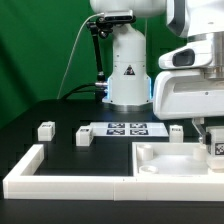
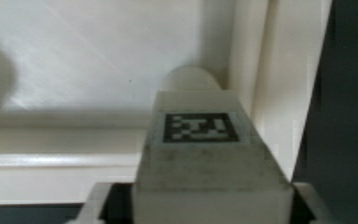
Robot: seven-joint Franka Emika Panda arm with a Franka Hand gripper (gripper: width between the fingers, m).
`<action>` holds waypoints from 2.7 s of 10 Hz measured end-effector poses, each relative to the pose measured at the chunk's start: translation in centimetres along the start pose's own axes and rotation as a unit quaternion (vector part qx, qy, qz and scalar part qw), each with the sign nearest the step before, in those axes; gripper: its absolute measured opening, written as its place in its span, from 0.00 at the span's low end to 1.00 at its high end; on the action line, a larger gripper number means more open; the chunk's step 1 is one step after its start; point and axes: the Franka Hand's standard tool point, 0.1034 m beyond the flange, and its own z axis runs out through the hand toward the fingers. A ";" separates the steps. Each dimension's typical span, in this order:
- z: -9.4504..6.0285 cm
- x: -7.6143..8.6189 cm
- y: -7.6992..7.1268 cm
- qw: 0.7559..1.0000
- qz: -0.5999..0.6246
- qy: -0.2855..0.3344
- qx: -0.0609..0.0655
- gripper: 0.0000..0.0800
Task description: Assemble one leg
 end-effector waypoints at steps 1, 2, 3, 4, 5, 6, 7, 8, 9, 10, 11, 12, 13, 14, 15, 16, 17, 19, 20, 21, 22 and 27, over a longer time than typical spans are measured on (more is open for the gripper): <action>0.1 -0.2 -0.1 0.998 0.063 -0.001 0.006 0.36; 0.1 -0.3 -0.1 0.990 0.140 0.000 0.008 0.36; 0.2 -0.3 0.0 0.980 0.201 0.002 0.007 0.36; 0.2 -0.3 0.0 0.964 0.265 0.002 0.006 0.36; 0.2 -0.3 0.1 0.951 0.308 0.002 0.005 0.36; 0.2 -0.3 0.2 0.928 0.372 0.000 0.007 0.36; 0.3 -0.3 0.2 0.900 0.436 0.002 0.011 0.36; 0.3 -0.4 0.3 0.877 0.480 0.000 0.013 0.36; 0.3 -0.4 0.4 0.846 0.533 -0.003 0.013 0.36; 0.3 -0.5 0.4 0.817 0.577 -0.004 0.012 0.36; 0.3 -0.5 0.4 0.785 0.619 -0.007 0.013 0.36; 0.3 -0.5 0.4 0.771 0.637 -0.008 0.013 0.36; 0.3 -0.6 0.4 0.760 0.650 -0.010 0.014 0.36; 0.3 -0.6 0.3 0.760 0.650 -0.010 0.015 0.36; 0.3 -0.6 0.3 0.766 0.643 -0.010 0.015 0.55; 0.3 -0.6 0.3 0.780 0.625 -0.010 0.015 0.71; 0.4 -0.9 -0.1 0.794 0.608 -0.019 0.007 0.71; 0.3 -1.1 -0.7 0.864 0.504 -0.027 -0.003 0.81; 0.2 -1.1 -0.8 0.891 0.453 -0.032 -0.004 0.81; 0.3 -1.1 -1.0 0.921 0.388 -0.043 -0.008 0.81; 0.3 -0.7 -1.2 0.948 0.315 -0.046 -0.013 0.81; 0.2 0.0 -0.3 0.996 0.068 -0.049 -0.014 0.81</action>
Offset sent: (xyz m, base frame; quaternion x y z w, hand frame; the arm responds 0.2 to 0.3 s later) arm -0.0080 0.0005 -0.0070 -0.0183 0.0033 0.3509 0.9362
